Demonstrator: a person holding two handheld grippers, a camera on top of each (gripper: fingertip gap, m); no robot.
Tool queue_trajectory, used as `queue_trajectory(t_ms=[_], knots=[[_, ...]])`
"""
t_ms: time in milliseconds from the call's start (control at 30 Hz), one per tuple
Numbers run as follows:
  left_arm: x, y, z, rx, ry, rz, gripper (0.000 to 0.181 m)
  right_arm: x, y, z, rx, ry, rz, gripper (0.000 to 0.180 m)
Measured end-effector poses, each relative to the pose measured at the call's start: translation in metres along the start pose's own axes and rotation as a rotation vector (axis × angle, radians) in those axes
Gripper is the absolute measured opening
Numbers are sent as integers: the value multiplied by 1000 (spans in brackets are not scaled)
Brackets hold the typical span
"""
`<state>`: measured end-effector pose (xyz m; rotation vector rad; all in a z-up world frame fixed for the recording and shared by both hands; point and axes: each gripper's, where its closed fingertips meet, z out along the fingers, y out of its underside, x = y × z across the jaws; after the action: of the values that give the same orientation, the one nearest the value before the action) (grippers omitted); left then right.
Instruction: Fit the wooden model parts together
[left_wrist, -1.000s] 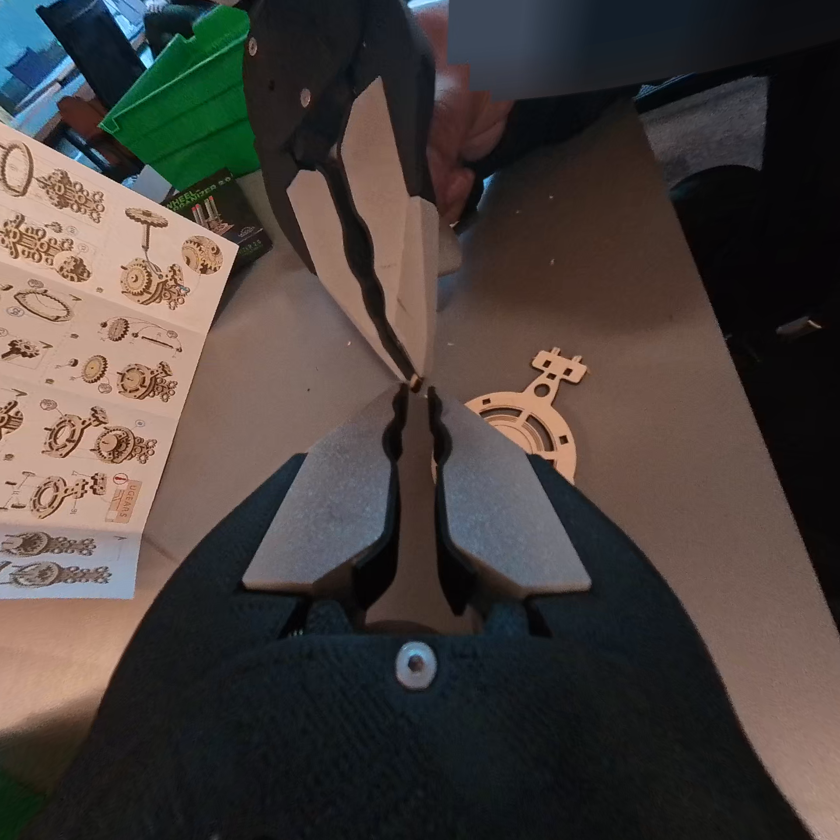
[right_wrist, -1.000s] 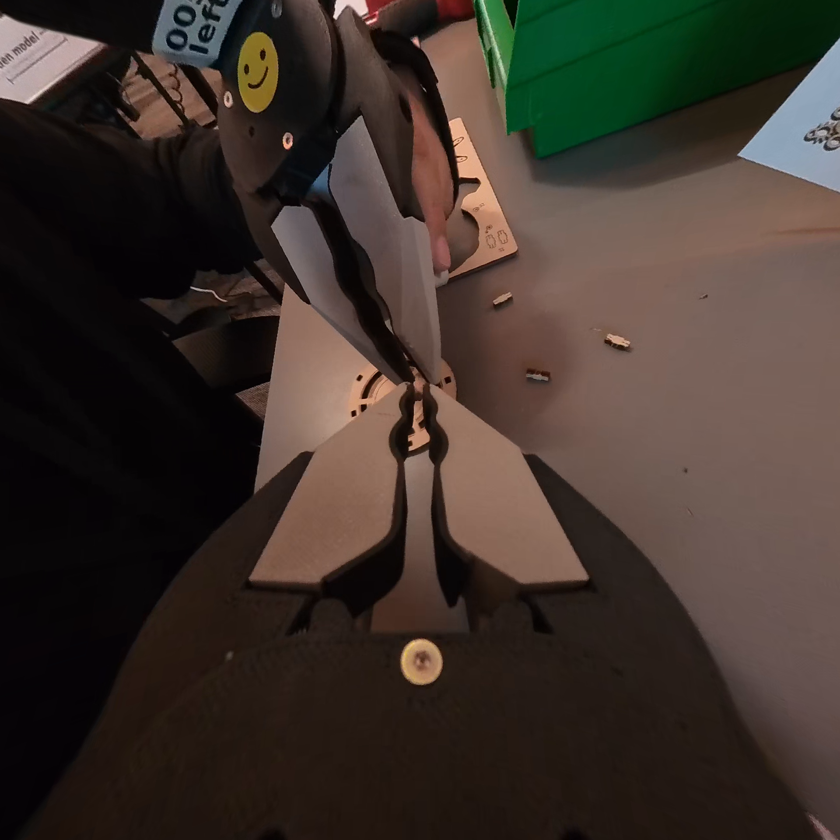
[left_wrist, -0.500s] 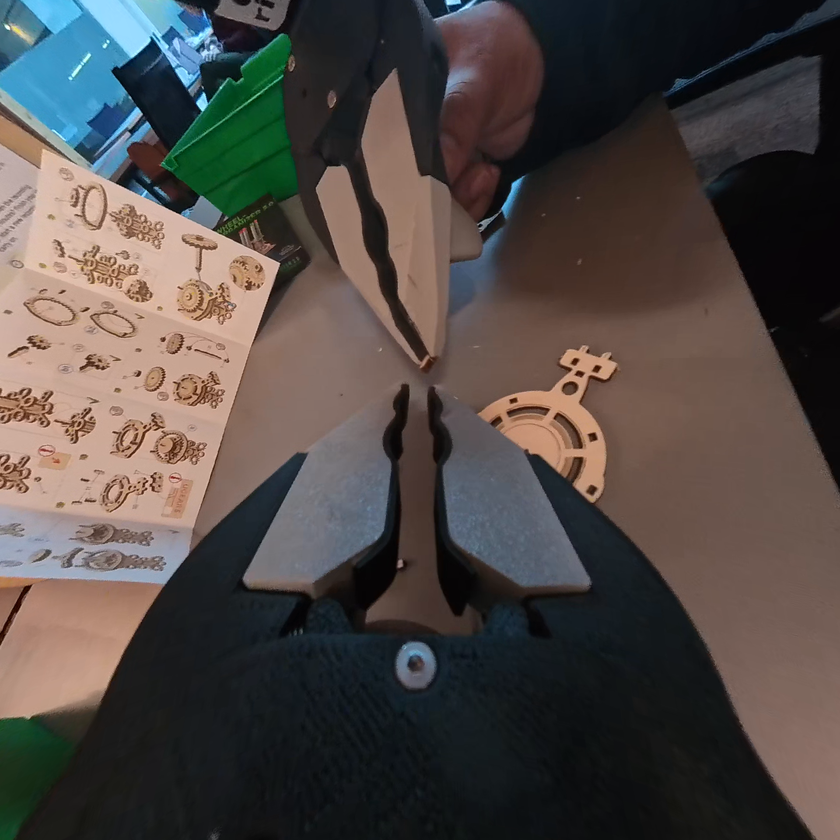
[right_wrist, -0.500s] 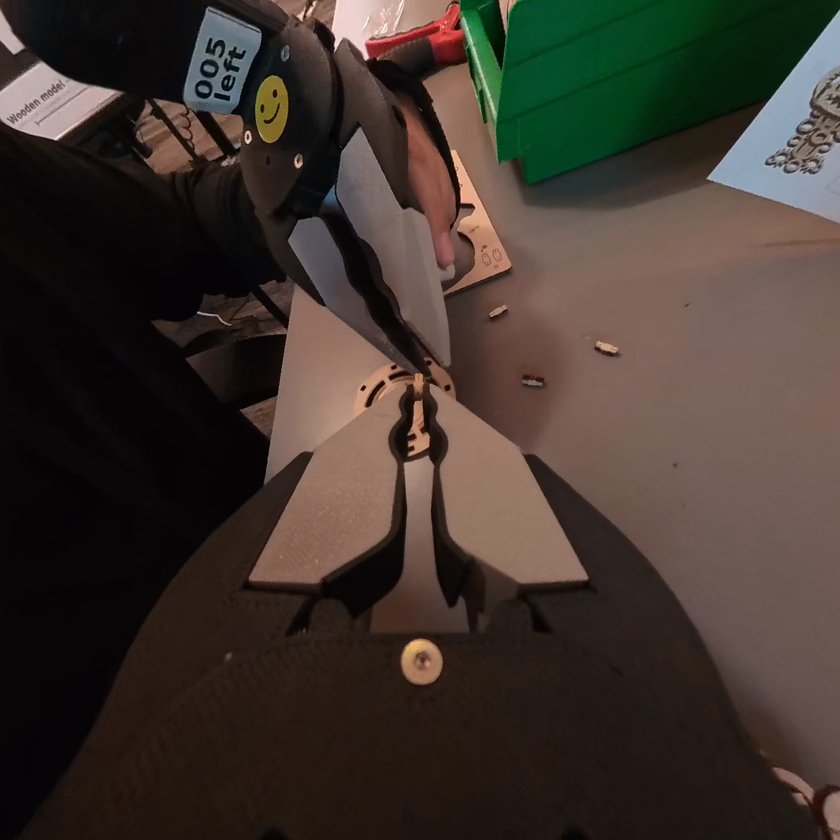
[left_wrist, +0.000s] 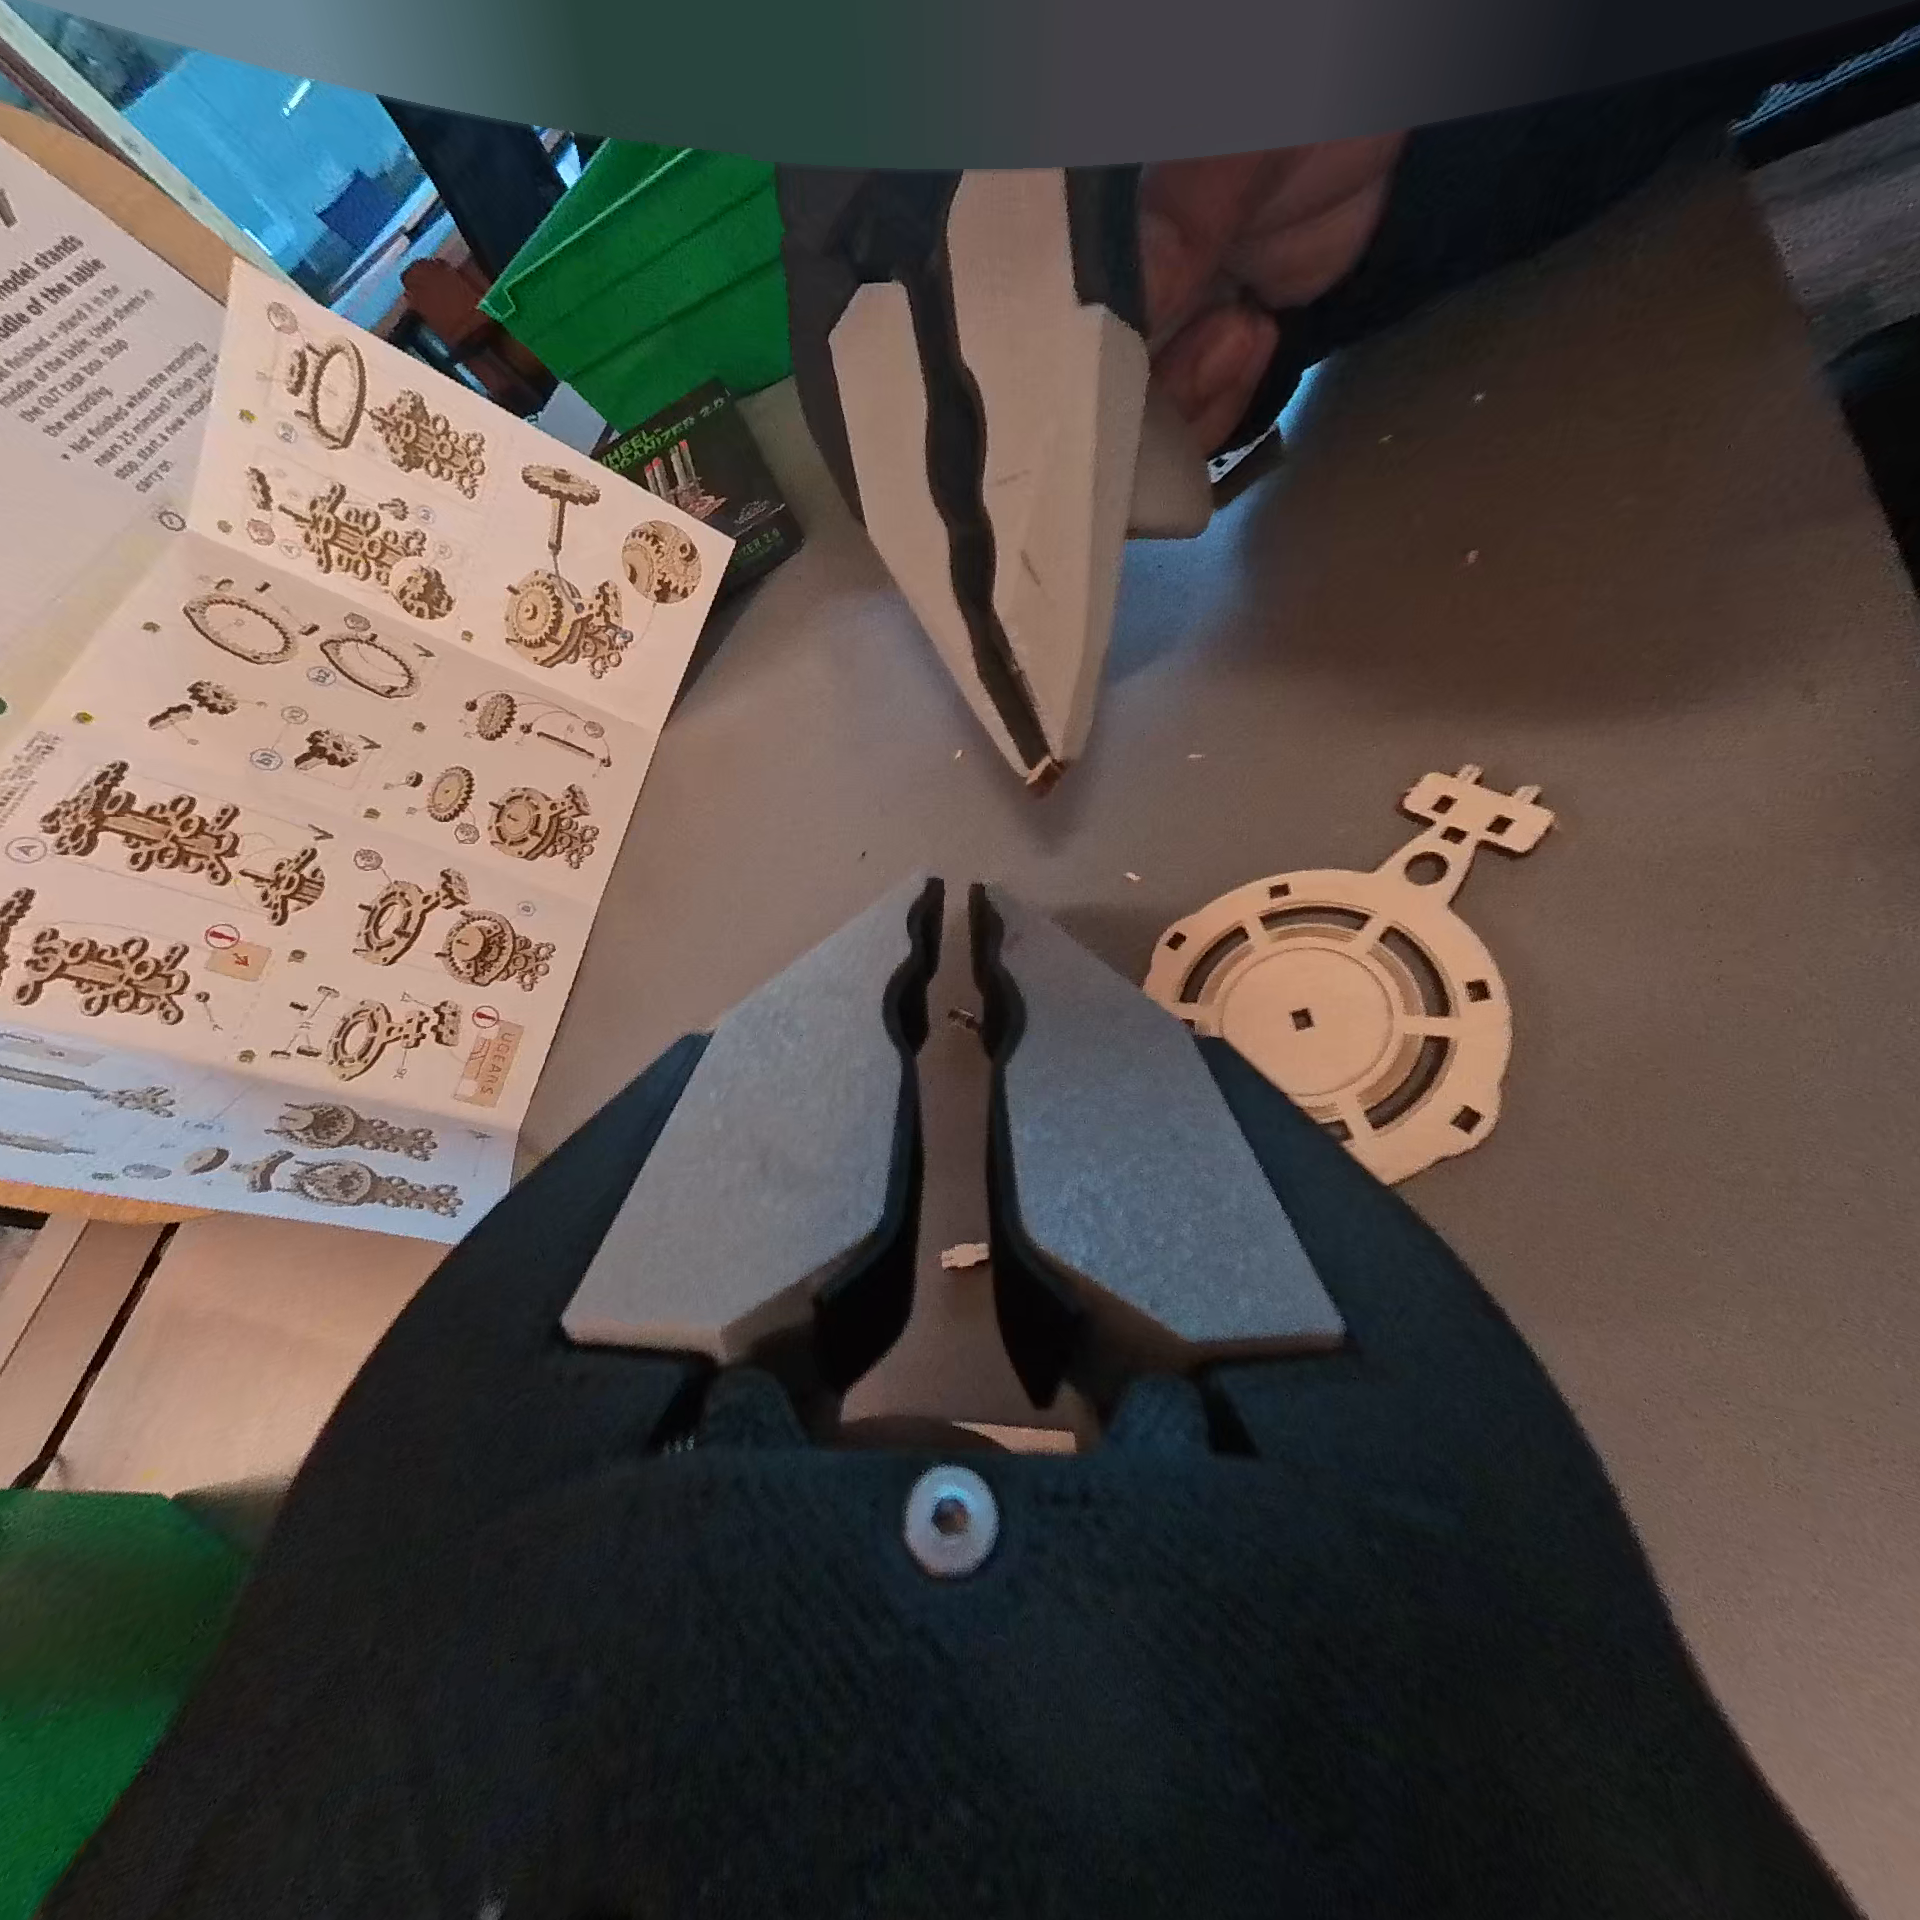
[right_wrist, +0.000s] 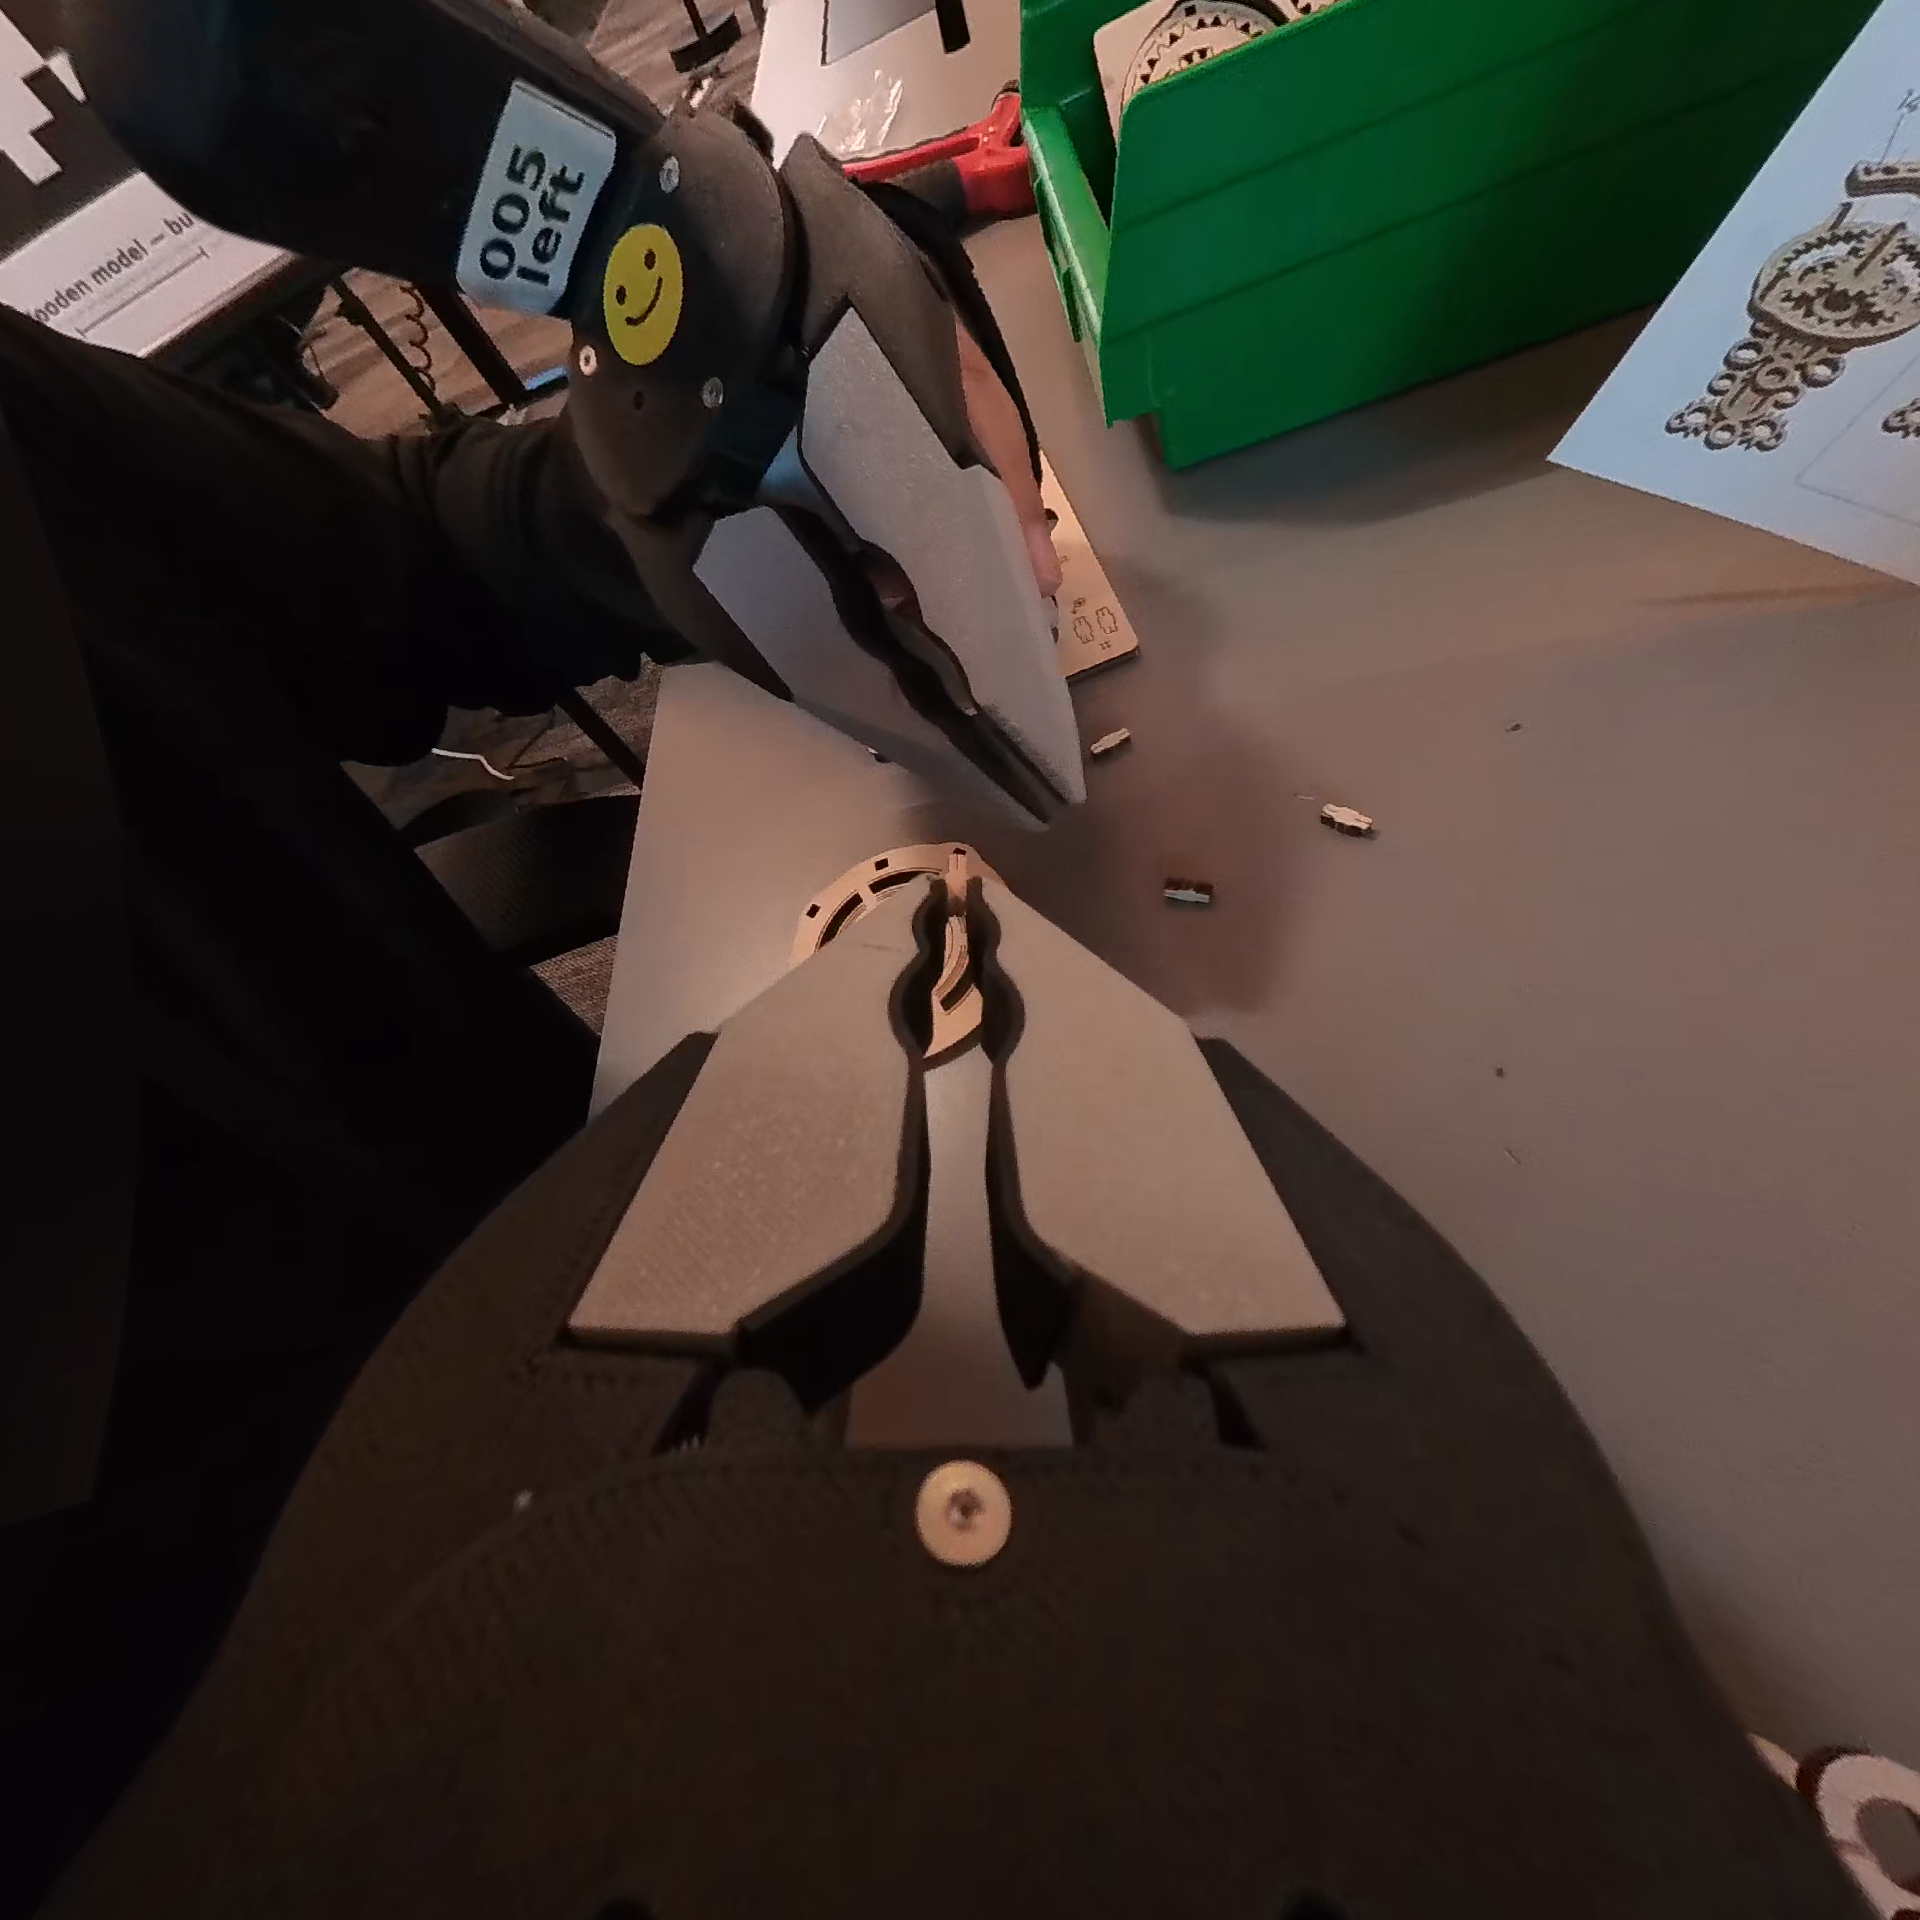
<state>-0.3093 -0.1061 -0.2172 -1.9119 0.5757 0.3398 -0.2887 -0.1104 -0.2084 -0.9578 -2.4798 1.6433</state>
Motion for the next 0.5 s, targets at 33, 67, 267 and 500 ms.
queue_trajectory(t_ms=[33, 67, 267, 500], knots=[[0, 0, 0, -2, 2, -1, 1, 0, 0, 0, 2, 0, 1, 0], [1, 1, 1, -6, 6, -2, 1, 1, 0, 0, 4, 1, 2, 0], [0, 2, 1, -10, 8, -10, 1, 3, 0, 0, 4, 7, -2, 0], [3, 9, 5, -40, 36, -66, 2, 4, -3, -1, 25, 27, -47, 0]])
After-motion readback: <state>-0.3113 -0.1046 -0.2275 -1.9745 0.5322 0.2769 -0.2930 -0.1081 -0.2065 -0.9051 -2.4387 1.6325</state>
